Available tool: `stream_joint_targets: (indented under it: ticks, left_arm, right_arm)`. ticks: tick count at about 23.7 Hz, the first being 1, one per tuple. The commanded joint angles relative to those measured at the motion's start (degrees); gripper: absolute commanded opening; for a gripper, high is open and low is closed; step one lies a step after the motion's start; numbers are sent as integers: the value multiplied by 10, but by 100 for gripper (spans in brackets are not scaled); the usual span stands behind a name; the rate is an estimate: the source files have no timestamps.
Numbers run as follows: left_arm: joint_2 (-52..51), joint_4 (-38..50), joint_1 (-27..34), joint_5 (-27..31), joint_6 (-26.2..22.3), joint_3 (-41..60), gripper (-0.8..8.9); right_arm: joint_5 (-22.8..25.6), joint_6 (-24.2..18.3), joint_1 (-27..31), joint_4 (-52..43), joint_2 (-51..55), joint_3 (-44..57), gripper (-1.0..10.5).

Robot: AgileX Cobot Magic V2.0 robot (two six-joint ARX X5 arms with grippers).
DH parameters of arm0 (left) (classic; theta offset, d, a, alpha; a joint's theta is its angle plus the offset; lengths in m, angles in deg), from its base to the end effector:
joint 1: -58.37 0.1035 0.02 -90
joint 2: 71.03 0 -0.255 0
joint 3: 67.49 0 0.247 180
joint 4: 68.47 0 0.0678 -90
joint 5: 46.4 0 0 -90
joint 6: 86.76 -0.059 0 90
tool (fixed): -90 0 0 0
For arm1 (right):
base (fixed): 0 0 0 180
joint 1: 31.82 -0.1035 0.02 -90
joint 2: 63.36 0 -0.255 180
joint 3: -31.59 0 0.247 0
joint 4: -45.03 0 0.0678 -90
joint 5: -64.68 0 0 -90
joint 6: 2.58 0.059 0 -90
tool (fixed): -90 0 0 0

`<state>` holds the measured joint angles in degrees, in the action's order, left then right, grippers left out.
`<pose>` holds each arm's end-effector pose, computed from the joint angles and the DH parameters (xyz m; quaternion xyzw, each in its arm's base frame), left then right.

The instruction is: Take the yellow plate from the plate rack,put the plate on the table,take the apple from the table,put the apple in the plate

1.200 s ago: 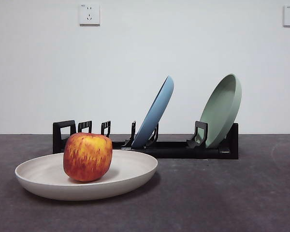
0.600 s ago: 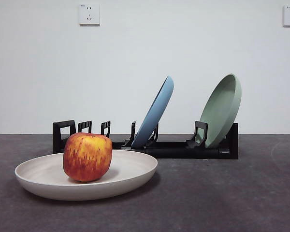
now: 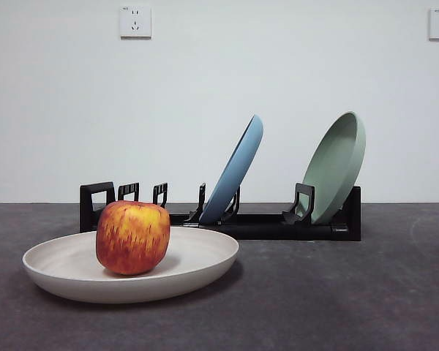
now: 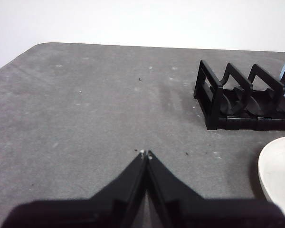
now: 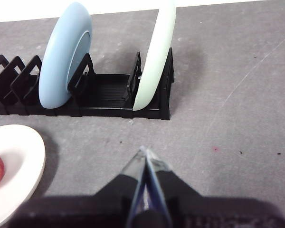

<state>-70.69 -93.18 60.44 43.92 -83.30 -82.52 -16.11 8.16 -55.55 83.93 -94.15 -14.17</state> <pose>0.1287 0.0050 0.1456 -0.0314 0.0867 0.0234 0.9955 0.1455 0.0536 0.2467 0.0323 0.2095 0.1045 0.9717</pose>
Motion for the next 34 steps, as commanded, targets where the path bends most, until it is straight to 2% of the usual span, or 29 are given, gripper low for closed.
stream_joint_targets:
  ticks: [1, 14, 15, 16, 18, 19, 22, 26, 30, 34]
  left_arm:
    - [-2, 0, -1, -5, -4, 7, -3]
    - [-2, 0, -1, -5, -4, 7, -3]
    - [-2, 0, -1, -5, -4, 7, -3]
    - [-2, 0, -1, -5, -4, 7, -3]
    - [-2, 0, -1, -5, -4, 7, -3]
    - [-2, 0, -1, -5, -4, 7, -3]
    - [-2, 0, -1, -5, -4, 7, -3]
    - [-2, 0, -1, -5, -4, 7, -3]
    - [-2, 0, -1, -5, -4, 7, -3]
    - [-2, 0, -1, -5, -4, 7, -3]
  right_arm:
    - [1, 3, 0, -3, 0, 3, -16]
    - [2, 3, 0, -3, 0, 3, -16]
    - [2, -4, 0, -3, 1, 3, -16]
    - [3, -37, 0, -2, 7, 3, -16]
    - [13, -79, 21, 0, 31, 4, -16]
    - [12, -87, 42, -2, 45, 8, -16]
    - [12, -87, 107, -29, 91, 44, -16]
    - [12, -87, 170, -118, 157, 144, -16]
    - [10, -85, 176, -162, 213, 225, -16]
    - [-14, -74, 176, -167, 258, 274, -16]
